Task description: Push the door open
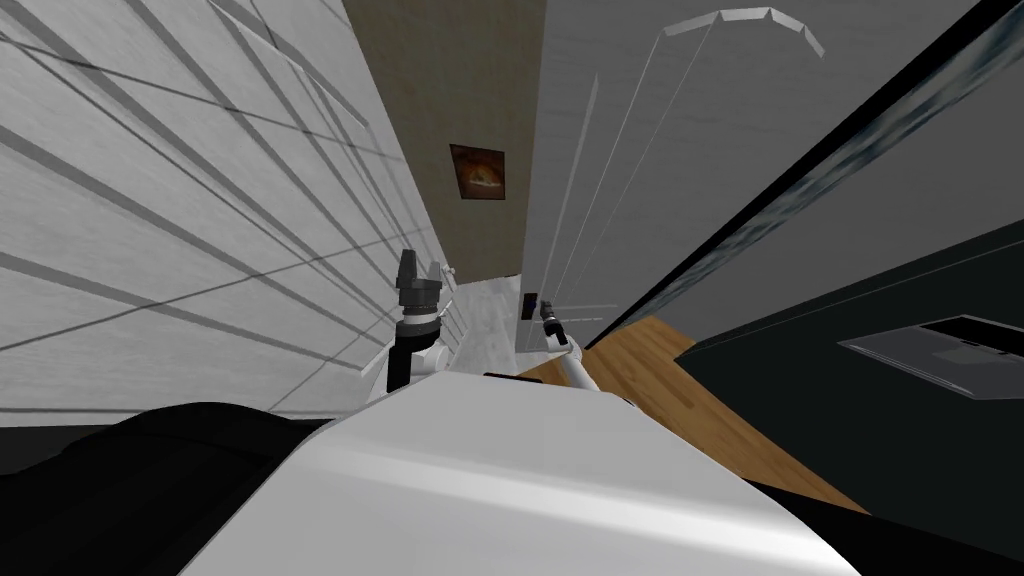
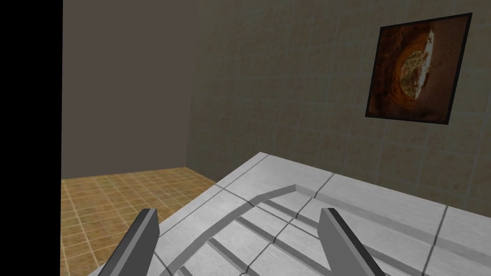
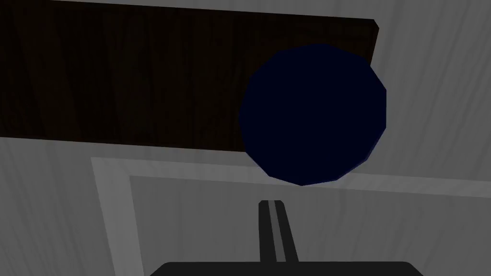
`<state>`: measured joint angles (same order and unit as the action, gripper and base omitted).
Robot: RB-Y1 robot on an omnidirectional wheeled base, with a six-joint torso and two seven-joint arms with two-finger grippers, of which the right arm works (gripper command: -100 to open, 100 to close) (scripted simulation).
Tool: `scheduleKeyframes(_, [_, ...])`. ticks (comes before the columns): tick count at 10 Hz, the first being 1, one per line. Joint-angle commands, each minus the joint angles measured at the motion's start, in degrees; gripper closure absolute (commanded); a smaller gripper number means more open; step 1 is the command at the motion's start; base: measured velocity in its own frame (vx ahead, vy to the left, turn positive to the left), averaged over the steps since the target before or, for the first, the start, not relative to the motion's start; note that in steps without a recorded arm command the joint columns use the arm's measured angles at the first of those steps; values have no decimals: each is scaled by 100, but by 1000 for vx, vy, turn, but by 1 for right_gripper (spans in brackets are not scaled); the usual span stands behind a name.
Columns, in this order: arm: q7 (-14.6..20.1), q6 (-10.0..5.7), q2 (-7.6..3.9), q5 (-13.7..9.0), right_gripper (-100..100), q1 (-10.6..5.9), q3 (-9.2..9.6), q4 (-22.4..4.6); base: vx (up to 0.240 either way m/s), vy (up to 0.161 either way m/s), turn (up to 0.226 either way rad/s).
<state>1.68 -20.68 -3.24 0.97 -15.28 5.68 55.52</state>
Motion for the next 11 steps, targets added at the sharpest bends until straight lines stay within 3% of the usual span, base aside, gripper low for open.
scheduleKeyframes(1, [29, 11, -8, -1, -100, 10, 18, 10, -161, 6, 3])
scheduleKeyframes(4, [68, 44, 29, -32, -100, 29, 45, 52, -230, 16, -17])
scheduleKeyframes(7, [115, 84, 202, -67, -100, 51, 77, 101, -249, 23, -29])
scheduleKeyframes(9, [98, 52, 99, -62, -100, 56, 56, 85, -14, 34, 9])
scheduleKeyframes(11, [89, 28, 65, -62, -100, 55, 39, 72, 168, 39, 15])
